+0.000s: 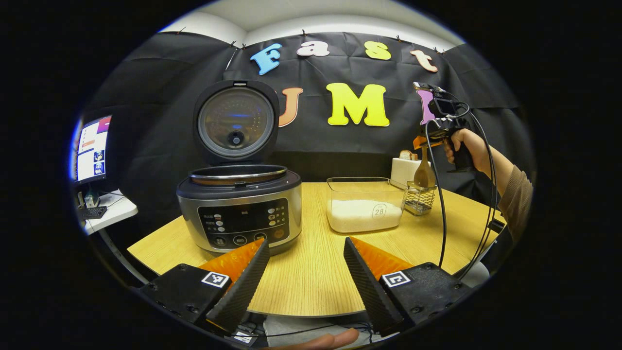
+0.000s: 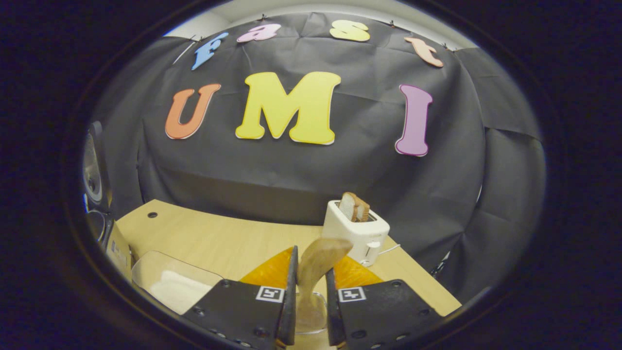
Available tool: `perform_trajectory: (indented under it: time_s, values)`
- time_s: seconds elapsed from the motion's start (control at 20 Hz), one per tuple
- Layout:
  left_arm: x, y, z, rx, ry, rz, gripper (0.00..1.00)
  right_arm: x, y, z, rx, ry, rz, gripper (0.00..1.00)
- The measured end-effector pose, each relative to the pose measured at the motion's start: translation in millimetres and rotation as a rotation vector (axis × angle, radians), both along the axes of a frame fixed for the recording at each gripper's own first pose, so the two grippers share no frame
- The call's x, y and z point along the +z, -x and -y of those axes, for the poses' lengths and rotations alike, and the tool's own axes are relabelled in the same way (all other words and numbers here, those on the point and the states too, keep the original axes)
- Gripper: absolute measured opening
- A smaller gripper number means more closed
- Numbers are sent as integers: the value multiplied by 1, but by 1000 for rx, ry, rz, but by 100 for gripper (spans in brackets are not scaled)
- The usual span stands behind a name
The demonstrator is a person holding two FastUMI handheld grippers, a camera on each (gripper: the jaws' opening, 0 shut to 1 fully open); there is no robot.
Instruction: Close the left gripper, press the button to open the rice cooker; take a wooden spoon from the chopstick holder with the right hand, scoop a spoonful of rice and pour it into the rice cooker, then put the wooden spoon back into the chopstick holder.
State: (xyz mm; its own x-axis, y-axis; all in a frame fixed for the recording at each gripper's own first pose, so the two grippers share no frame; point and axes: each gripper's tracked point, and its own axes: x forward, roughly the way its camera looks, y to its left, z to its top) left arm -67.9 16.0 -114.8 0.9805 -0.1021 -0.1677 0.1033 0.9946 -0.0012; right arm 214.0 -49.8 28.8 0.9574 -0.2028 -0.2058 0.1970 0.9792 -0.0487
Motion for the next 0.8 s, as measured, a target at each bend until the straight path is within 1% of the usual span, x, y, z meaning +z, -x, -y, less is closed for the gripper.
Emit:
perform_trajectory:
  time_s: [0.05, 0.1, 0.15, 0.2, 0.25, 0.35, 0.4, 0.45, 0.5, 0.65, 0.7, 0.8]
  values:
    - [0, 0, 1, -2, -3, -1, 98, -11, -2, 0, 9, -26, -25, 29]
    - [0, 0, 2, -3, -5, -1, 98, -16, -1, 2, 1, -37, -43, 31]
    - [0, 0, 4, -5, -7, -2, 98, -18, -3, 11, -24, -27, -45, 34]
    - [0, 0, 4, -8, -6, -3, 98, -12, 3, 21, -65, 5, -33, 39]
    - [1, -1, 6, -12, -6, -2, 98, -9, 2, 27, -89, 29, -24, 40]
    - [3, 0, 8, -15, -7, 0, 98, -11, 6, 32, -109, 49, -17, 47]
    - [4, -1, 11, -16, -6, 2, 98, -13, 8, 34, -107, 44, -18, 59]
    - [5, -3, 12, -17, -3, 2, 98, -14, 9, 35, -106, 36, -19, 65]
    - [7, -2, 13, -18, 1, 0, 98, -15, 12, 36, -101, 30, -17, 79]
    - [13, -6, 18, -20, 10, 3, 98, -10, 25, 42, -103, 24, -12, 93]
    - [18, -7, 18, -18, 9, 9, 98, -10, 29, 43, -105, 22, -9, 96]
    - [28, -9, 17, -10, 2, 25, 98, -9, 38, 43, -94, 19, -2, 95]
